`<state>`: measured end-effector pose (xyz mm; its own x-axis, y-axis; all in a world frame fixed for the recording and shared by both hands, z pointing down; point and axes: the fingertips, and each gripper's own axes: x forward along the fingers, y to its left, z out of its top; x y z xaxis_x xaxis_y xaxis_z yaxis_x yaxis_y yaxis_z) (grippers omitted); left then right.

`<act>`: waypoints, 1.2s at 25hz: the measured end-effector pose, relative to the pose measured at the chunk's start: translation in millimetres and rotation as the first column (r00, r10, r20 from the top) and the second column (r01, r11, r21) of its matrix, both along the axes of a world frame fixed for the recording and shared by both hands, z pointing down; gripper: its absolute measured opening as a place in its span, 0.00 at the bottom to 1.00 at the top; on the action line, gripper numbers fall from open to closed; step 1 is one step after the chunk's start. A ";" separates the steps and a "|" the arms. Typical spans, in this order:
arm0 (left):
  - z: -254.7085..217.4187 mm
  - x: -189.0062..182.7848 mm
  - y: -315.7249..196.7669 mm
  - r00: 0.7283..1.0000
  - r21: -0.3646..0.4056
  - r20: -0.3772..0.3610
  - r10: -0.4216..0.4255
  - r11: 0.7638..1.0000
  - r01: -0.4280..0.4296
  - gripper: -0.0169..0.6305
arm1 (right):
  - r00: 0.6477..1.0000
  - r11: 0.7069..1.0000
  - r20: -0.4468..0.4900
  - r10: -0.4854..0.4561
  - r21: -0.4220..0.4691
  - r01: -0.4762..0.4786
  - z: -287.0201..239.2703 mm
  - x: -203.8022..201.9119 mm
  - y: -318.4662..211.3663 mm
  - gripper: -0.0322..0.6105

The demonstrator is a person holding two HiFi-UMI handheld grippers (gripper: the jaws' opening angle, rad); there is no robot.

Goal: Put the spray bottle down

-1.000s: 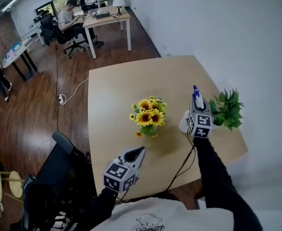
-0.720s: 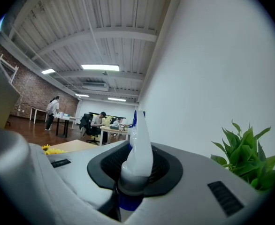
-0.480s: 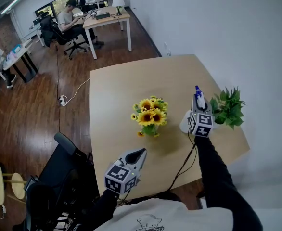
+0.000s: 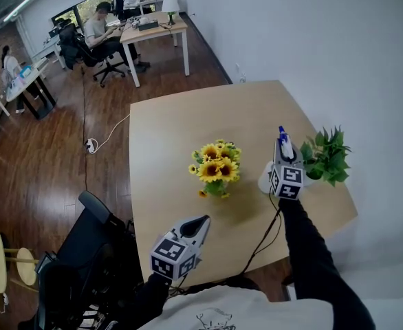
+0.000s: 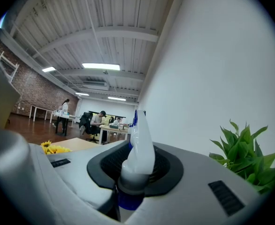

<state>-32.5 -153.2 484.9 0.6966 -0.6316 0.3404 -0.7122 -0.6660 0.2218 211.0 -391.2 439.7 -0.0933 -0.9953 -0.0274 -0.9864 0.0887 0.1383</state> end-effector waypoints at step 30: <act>-5.6 -8.6 -2.0 0.999 0.016 -0.020 -0.027 0.999 0.028 0.01 | 0.960 0.968 0.223 -0.168 -0.150 0.204 62.2 -60.3 195.7 0.03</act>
<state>-41.1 -155.2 479.4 0.6854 -0.6559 0.3162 -0.7258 -0.6500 0.2251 150.7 -195.4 501.9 -0.2872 -0.9525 0.1017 -0.9555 0.2774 -0.1001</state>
